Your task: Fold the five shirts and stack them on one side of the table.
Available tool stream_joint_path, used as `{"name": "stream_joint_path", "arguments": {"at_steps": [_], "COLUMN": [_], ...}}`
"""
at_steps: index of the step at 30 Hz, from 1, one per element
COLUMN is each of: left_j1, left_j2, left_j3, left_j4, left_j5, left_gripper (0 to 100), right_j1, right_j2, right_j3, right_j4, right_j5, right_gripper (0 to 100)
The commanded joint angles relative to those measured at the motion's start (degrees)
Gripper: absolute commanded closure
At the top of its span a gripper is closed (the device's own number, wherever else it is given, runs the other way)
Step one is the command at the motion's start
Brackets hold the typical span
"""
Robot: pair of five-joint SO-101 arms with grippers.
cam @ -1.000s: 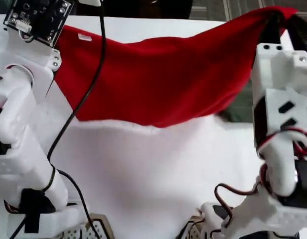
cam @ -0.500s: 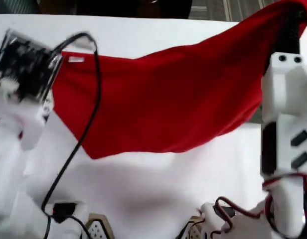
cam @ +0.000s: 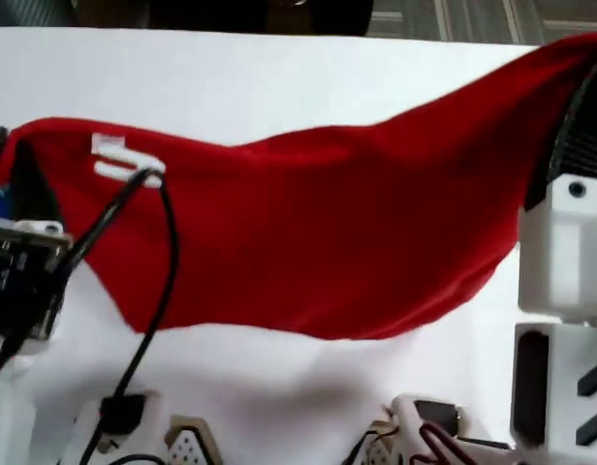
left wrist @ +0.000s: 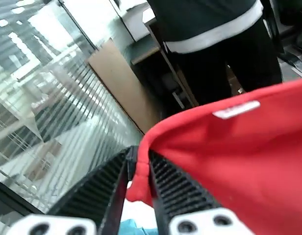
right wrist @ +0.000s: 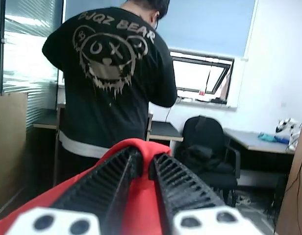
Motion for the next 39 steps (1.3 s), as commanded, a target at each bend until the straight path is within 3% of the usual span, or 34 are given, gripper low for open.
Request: {"name": "stream_joint_path", "arguments": {"at_steps": [1,21,28,39], "left_j1": [-0.5,-0.5,-0.5,-0.2], "left_j2": [-0.6,-5.6,-0.4,16.9], "left_j3": [-0.2,0.4,7.0,17.8], "left_j4": [-2.3,-2.1,-5.1,-15.1], "left_j5": [0.7,0.6,0.7,0.4], "left_gripper": [97,97,97,97], "right_j1": [0.5,0.5,0.5,-2.8], "right_j2": [-0.9,-0.1,6.2,20.5], "right_j3": [-1.6,-10.4,-1.4,18.9], "right_j4": [2.1,7.8,6.3,-4.4], "right_j5": [-0.8,-0.8,-3.9,-4.3], "right_gripper": [98.0,98.0,98.0,98.0]}}
